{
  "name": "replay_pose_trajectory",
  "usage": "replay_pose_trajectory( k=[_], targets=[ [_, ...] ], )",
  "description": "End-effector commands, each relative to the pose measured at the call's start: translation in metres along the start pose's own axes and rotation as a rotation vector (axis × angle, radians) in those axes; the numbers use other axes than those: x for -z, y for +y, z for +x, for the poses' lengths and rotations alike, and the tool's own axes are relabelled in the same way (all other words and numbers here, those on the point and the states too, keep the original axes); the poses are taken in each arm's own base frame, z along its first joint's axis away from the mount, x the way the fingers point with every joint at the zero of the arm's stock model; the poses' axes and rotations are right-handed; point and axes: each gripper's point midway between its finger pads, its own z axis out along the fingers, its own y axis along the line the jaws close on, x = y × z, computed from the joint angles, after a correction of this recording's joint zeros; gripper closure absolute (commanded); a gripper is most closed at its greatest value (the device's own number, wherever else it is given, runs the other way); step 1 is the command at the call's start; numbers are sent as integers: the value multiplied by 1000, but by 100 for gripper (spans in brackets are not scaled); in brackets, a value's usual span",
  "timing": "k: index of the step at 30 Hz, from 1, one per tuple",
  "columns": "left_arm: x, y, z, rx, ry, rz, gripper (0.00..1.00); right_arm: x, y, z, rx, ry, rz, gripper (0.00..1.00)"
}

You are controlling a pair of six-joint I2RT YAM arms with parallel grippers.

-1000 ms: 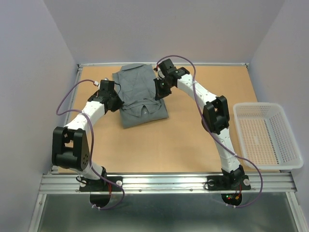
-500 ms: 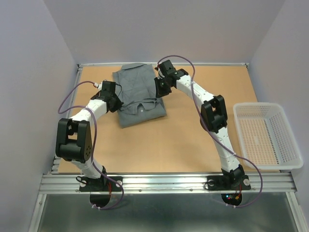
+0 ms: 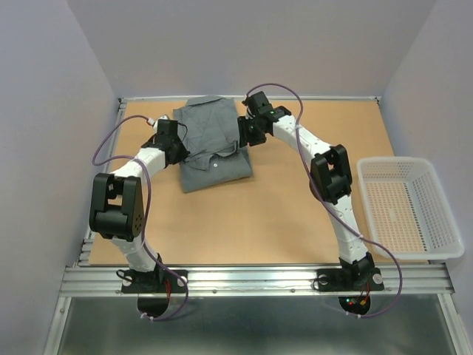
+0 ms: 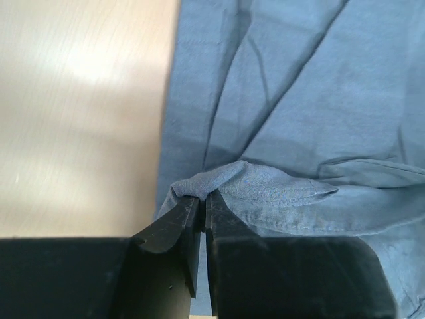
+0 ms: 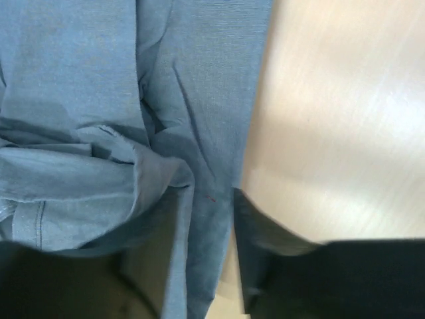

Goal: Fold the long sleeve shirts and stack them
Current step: Fold the shirt

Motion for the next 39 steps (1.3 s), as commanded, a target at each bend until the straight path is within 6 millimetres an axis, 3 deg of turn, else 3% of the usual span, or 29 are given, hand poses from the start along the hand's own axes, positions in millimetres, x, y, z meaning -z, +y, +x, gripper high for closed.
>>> replay_pose_trajectory(
  k=[1, 3, 4, 10, 15, 17, 24, 28, 32, 35, 39],
  targets=[
    [7, -30, -48, -50, -134, 100, 82, 47, 6, -35, -24, -149, 1, 47],
    [6, -34, -51, -67, -139, 108, 82, 59, 8, -40, -43, -175, -30, 39],
    [6, -35, -54, -70, -146, 109, 82, 56, 5, -31, -55, -152, -40, 38],
    [-2, -43, -52, -89, -129, 143, 79, 58, 10, -10, -49, -134, -117, 38],
    [-12, -40, -55, -97, -135, 110, 77, 45, 14, 23, -87, -78, -187, 39],
    [-14, -44, -61, -100, -143, 114, 69, 46, 18, 30, -117, -73, -214, 39],
    [-11, -52, -80, -78, -181, 110, 56, 37, 22, 49, -217, -76, -264, 42],
    [5, -61, -91, -69, -204, 143, 41, 45, 25, 45, -207, -99, -280, 42],
    [38, -66, -102, -43, -244, 181, 12, 55, 24, 39, -200, -129, -269, 42],
    [62, -58, -101, -21, -249, 161, 7, 62, 24, 35, -175, -151, -264, 42],
    [88, -48, -83, 0, -236, 184, 9, 73, 27, 27, -110, -182, -280, 42]
  ],
)
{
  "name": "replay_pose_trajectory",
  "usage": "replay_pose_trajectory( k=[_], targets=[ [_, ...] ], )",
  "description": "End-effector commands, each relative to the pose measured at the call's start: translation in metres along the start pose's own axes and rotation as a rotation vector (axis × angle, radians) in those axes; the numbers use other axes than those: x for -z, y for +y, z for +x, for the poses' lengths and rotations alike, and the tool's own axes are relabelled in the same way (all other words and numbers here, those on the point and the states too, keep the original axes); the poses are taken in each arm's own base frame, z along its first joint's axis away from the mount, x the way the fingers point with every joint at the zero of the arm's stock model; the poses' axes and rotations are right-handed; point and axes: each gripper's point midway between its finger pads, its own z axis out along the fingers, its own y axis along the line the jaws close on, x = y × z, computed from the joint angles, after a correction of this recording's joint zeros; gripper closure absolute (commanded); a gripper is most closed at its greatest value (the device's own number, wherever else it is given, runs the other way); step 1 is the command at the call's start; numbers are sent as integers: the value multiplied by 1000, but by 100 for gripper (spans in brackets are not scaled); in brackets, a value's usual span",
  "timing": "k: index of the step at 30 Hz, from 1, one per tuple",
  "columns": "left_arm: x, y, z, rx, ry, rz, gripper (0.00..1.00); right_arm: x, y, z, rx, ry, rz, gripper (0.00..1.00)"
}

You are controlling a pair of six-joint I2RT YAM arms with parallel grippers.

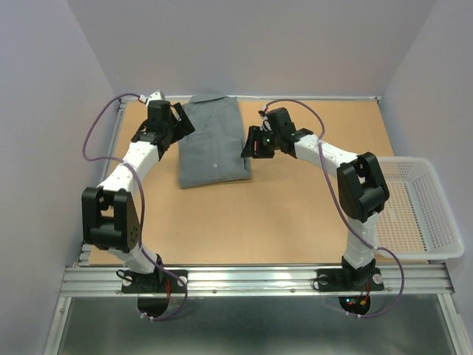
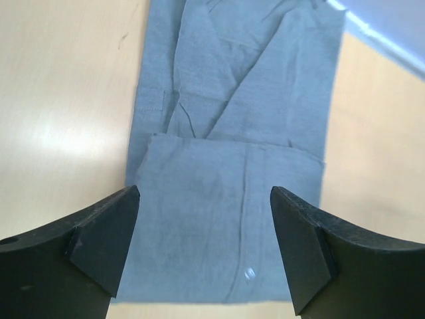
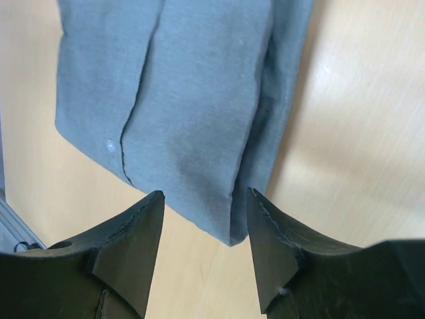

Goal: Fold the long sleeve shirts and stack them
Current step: Fold the shirt

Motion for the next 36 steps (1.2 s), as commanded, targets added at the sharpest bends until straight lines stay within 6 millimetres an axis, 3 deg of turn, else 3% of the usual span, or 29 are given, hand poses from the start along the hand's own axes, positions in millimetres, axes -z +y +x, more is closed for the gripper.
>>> replay_pose_trajectory(
  k=[1, 4, 10, 14, 19, 22, 28, 36],
  targets=[
    [46, -1, -5, 44, -39, 42, 11, 17, 16, -24, 124, -87, -48, 42],
    [56, 8, 32, 79, 34, 71, 18, 18, 23, -31, 172, -98, -72, 43],
    [53, 7, 71, 109, 117, 121, 20, -3, 9, -52, 114, -143, 6, 46],
    [43, -3, 88, 84, 159, 142, 20, -15, 14, -83, 93, -184, -27, 51],
    [29, -7, 100, 63, 179, 135, 19, -36, 13, -103, 77, -200, -56, 52],
    [14, -2, 111, 51, 212, 106, 20, -59, -4, -99, 44, -180, -37, 52],
    [2, 7, 124, 38, 243, 65, 20, -81, -13, -92, 40, -153, -46, 56],
    [-13, 20, 147, 19, 302, 21, 20, -86, -8, -92, 74, -146, -93, 63]
  ],
)
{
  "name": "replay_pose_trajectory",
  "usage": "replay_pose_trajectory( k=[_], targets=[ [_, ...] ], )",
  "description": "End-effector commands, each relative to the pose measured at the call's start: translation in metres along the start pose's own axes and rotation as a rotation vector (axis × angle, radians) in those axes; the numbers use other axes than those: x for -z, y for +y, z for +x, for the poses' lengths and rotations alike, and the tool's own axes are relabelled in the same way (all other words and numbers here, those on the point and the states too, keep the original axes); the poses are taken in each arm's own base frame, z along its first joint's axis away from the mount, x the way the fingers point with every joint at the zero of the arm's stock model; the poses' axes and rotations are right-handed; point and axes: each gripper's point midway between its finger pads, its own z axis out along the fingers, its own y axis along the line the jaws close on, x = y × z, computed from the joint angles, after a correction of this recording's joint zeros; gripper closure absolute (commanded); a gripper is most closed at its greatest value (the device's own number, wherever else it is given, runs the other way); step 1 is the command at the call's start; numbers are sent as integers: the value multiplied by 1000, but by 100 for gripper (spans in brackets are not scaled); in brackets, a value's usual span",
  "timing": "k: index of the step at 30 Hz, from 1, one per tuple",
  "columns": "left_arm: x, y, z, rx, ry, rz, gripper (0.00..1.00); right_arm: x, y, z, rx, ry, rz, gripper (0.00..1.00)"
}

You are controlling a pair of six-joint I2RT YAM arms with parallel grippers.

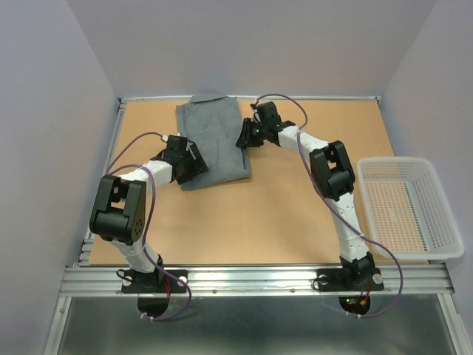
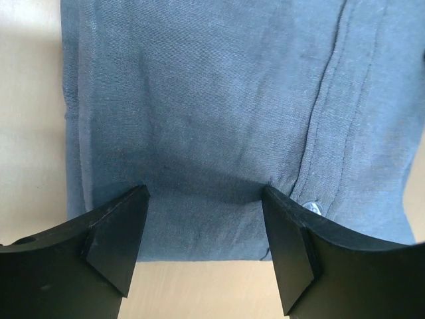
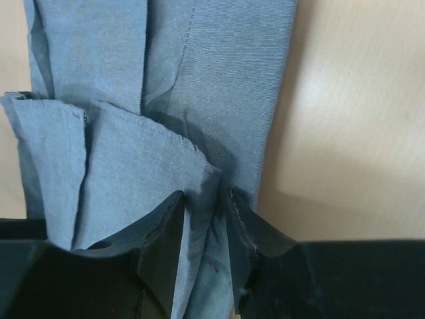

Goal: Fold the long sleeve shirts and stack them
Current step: Fold the shirt

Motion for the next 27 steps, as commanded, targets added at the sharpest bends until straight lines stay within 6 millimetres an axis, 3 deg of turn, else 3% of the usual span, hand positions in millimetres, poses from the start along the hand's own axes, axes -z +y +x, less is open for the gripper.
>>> replay_pose_trajectory(
  k=[1, 8, 11, 12, 13, 20, 23, 27],
  targets=[
    [-3, -7, -13, -29, -36, 5, 20, 10, 32, -40, 72, -102, -99, 64],
    [-4, -8, -17, -39, -41, 2, 20, 3, 37, -31, 58, -66, -155, 70],
    [-4, -9, -18, -50, -43, 0, 20, 5, 36, -37, 70, -87, -139, 87],
    [-4, -8, -17, -56, -37, -6, 20, 8, 40, -43, 84, -106, -137, 96],
    [-3, -9, -19, -61, -42, -5, 20, 11, 38, -52, 99, -132, -119, 98],
    [-1, -6, -18, -102, -34, -31, 20, 27, 33, -92, 180, -249, -45, 99],
    [-2, -6, -16, -124, -25, -45, 20, 26, 28, -96, 195, -262, -30, 100],
    [0, -15, -21, -139, -32, -37, 19, 18, 17, -87, 188, -240, -9, 96]
  ],
)
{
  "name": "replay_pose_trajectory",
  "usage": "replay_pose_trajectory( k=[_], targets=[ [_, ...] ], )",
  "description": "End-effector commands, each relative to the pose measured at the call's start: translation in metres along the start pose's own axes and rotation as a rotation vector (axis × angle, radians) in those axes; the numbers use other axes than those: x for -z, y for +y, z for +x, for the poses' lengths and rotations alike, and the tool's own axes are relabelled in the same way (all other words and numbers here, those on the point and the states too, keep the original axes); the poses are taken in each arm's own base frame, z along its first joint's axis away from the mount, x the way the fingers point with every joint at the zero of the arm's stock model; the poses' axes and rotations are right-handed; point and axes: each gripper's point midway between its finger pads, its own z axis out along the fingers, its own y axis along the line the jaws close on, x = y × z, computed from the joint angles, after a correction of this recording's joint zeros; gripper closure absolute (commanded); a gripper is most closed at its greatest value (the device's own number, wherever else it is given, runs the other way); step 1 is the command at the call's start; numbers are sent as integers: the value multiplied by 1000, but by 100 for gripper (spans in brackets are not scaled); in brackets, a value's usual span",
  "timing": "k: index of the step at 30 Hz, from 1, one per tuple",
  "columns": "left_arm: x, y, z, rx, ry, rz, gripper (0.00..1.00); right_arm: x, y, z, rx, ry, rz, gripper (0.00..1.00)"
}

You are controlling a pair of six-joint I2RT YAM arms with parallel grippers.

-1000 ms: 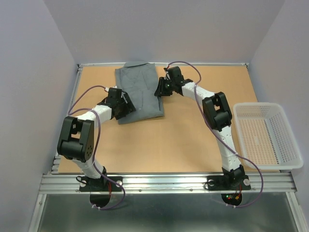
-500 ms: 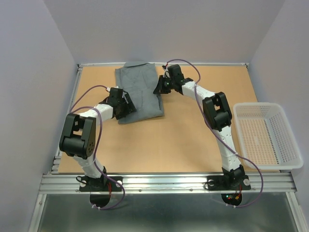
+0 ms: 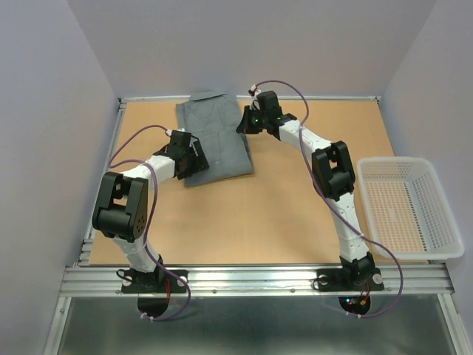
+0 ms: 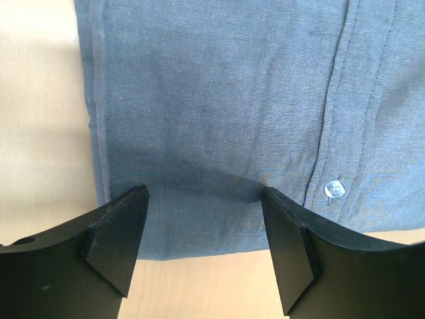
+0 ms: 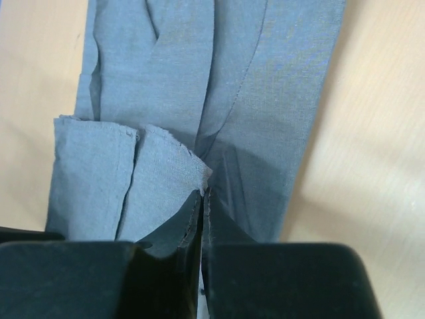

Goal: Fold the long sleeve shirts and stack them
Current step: Fold the shirt

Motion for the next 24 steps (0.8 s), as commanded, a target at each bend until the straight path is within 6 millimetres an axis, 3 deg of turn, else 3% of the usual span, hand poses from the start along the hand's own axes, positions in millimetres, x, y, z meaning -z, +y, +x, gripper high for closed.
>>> replay_pose_trajectory(
  k=[1, 2, 5, 8, 9, 10, 13, 15, 20, 21, 22, 24],
  targets=[
    [6, -11, -15, -43, -27, -2, 19, 3, -9, -31, 52, -94, 35, 95],
    [11, -18, -24, -44, -48, 13, 17, 3, -15, -23, 43, -81, 62, 94],
    [25, -33, -36, -51, -73, 45, 14, 15, -17, -28, 25, -101, 104, 86],
    [60, -59, -68, -48, -166, 116, 11, 36, -20, -40, 1, -147, 171, 54],
    [68, -63, -74, -42, -187, 127, 10, 41, -15, -44, -1, -155, 164, 54],
    [74, -65, -78, -31, -202, 132, 10, 53, -3, -56, -8, -178, 141, 46],
    [93, -75, -88, -13, -232, 173, 10, 69, 25, -57, -29, -159, 41, 40],
    [96, -78, -86, -7, -226, 192, 12, 84, 55, -58, -74, -135, -71, 39],
    [82, -63, -64, 41, -176, 155, 18, 92, 118, -13, -182, -4, -246, 37],
    [79, -59, -64, 49, -182, 140, 19, 97, 136, -15, -178, -19, -313, 37],
    [77, -57, -62, 58, -181, 132, 20, 93, 135, 6, -211, 17, -322, 37],
    [66, -50, -57, 78, -175, 113, 21, 95, 154, 17, -290, 26, -396, 36]
  ],
)
